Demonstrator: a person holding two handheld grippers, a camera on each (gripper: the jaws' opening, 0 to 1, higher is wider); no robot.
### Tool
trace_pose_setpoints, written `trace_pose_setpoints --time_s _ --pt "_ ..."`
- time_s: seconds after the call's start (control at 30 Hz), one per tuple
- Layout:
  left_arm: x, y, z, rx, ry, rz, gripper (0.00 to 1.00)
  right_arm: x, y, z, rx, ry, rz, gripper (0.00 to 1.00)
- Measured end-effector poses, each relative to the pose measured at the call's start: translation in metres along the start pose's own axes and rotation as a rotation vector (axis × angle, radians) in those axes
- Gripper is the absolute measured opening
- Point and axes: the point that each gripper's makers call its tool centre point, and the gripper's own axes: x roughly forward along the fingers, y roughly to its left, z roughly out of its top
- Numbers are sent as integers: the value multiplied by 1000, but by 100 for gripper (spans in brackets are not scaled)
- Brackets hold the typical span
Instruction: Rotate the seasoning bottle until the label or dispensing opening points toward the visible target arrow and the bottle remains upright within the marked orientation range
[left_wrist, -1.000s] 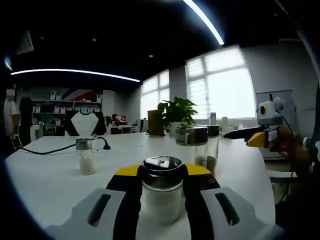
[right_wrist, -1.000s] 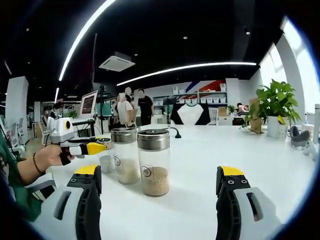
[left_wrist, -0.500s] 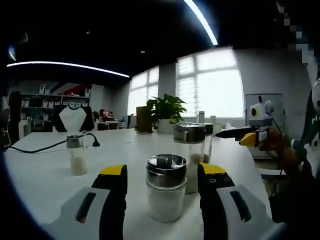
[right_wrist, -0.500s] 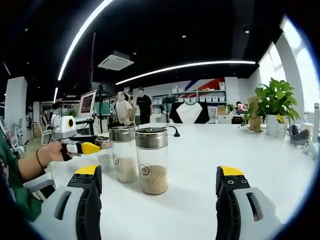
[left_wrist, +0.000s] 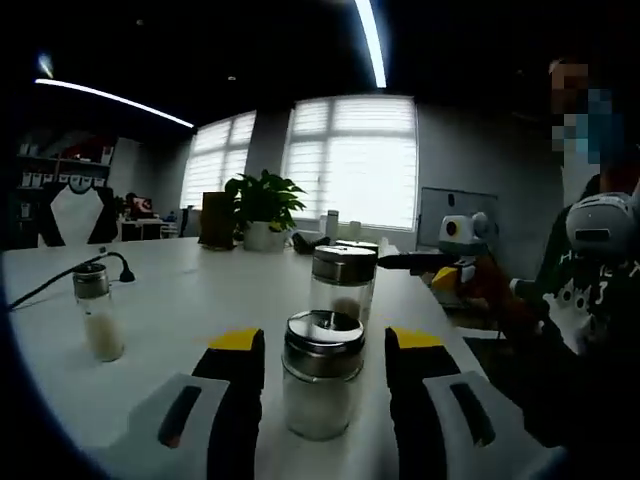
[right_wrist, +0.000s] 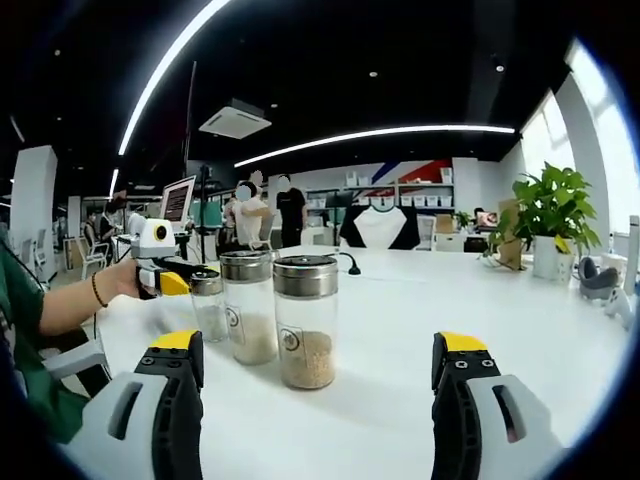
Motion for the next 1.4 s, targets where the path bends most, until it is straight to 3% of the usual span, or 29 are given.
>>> trace_pose_setpoints --time_s 0.1,0.17,0.2,0.23,0.27,0.4,0.77,1.4 --pt "4 0 2 -61 8 5 51 1 0 0 1 0 5 97" --pt "5 -2 5 -36 -4 -6 46 1 -1 0 0 3 4 97" --pt "5 -4 5 -21 -3 -14 37 1 -1 -1 0 6 4 97" --pt "2 1 0 19 24 15 34 1 -2 -2 1 9 4 97" --pt "6 -4 5 42 2 -10 33 1 -2 -2 2 10 3 97" --pt "5 -6 5 -5 4 -9 33 1 -5 -2 3 11 -1 97" --pt "6 -13 5 10 -13 20 33 2 -8 -2 21 7 -14 97" --pt "4 -18 2 37 21 185 33 3 0 -10 12 50 -1 97"
